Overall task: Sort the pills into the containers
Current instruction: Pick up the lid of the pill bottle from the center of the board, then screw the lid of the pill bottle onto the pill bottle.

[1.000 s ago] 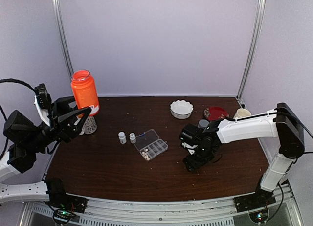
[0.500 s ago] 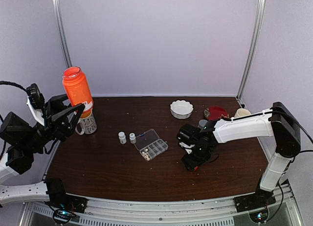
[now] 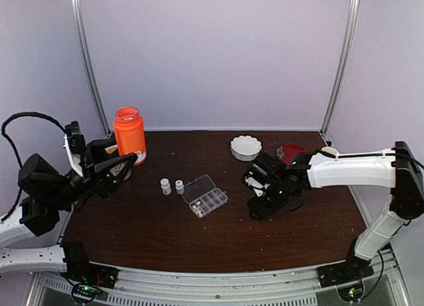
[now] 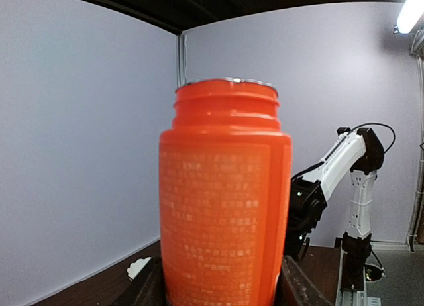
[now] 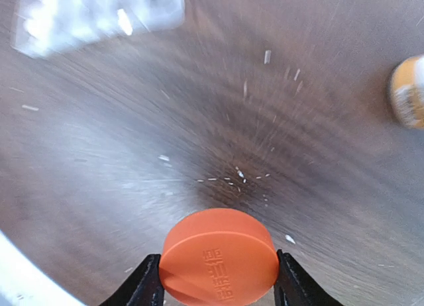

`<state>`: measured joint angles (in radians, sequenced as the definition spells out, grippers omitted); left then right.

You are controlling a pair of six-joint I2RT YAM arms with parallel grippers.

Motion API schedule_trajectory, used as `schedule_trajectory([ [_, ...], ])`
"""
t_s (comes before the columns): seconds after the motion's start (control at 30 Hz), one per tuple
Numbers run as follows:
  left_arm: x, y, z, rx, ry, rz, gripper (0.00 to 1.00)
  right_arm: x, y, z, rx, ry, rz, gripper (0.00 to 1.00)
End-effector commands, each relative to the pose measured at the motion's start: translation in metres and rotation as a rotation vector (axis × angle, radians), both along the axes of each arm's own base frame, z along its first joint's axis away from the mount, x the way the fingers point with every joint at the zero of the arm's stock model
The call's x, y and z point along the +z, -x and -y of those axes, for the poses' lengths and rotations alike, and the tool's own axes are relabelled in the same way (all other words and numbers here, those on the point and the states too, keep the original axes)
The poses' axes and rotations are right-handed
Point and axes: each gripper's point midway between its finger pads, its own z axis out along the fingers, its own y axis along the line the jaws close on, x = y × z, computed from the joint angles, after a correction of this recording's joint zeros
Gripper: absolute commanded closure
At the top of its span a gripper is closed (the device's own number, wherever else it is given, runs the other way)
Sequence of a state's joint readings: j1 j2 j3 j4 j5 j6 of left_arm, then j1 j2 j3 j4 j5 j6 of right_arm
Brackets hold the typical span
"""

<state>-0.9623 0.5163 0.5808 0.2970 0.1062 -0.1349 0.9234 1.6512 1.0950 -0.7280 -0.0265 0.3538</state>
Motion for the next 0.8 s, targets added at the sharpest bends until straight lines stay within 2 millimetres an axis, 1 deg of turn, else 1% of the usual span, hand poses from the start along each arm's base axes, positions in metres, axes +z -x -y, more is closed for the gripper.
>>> schedule_trajectory([
  [0.0, -0.024, -0.006, 0.027, -0.088, -0.018, -0.086, 1.0, 0.084, -0.01, -0.016, 0.037, -0.2, 0.141, 0.56],
  [0.07, -0.041, -0.003, 0.047, -0.172, -0.07, -0.135, 1.0, 0.124, -0.004, -0.024, 0.088, -0.308, 0.183, 0.57],
  [0.13, -0.052, 0.012, 0.068, -0.319, -0.116, -0.139, 1.0, 0.168, 0.004, -0.03, 0.158, -0.422, 0.24, 0.58],
  [0.2, -0.06, 0.023, 0.083, -0.434, -0.154, -0.153, 1.0, 0.21, 0.017, -0.033, 0.239, -0.529, 0.291, 0.6],
  [0.27, -0.068, 0.028, 0.094, -0.505, -0.186, -0.177, 1.0, 0.244, 0.033, -0.035, 0.325, -0.617, 0.328, 0.61],
  [0.33, -0.076, 0.032, 0.104, -0.568, -0.229, -0.203, 1.0, 0.269, 0.051, -0.037, 0.413, -0.679, 0.344, 0.62],
  [0.4, -0.086, 0.037, 0.115, -0.636, -0.285, -0.236, 1.0, 0.286, 0.068, -0.037, 0.49, -0.706, 0.347, 0.63],
  [0.5, -0.096, 0.04, 0.128, -0.721, -0.359, -0.294, 1.0, 0.302, 0.088, -0.039, 0.588, -0.718, 0.35, 0.65],
  [0.57, -0.098, 0.042, 0.132, -0.75, -0.373, -0.309, 1.0, 0.308, 0.097, -0.04, 0.629, -0.721, 0.341, 0.65],
  [0.7, -0.099, 0.044, 0.137, -0.785, -0.395, -0.33, 1.0, 0.306, 0.111, -0.053, 0.738, -0.703, 0.311, 0.66],
  [0.77, -0.104, 0.044, 0.14, -0.797, -0.428, -0.36, 1.0, 0.306, 0.116, -0.06, 0.777, -0.694, 0.301, 0.66],
])
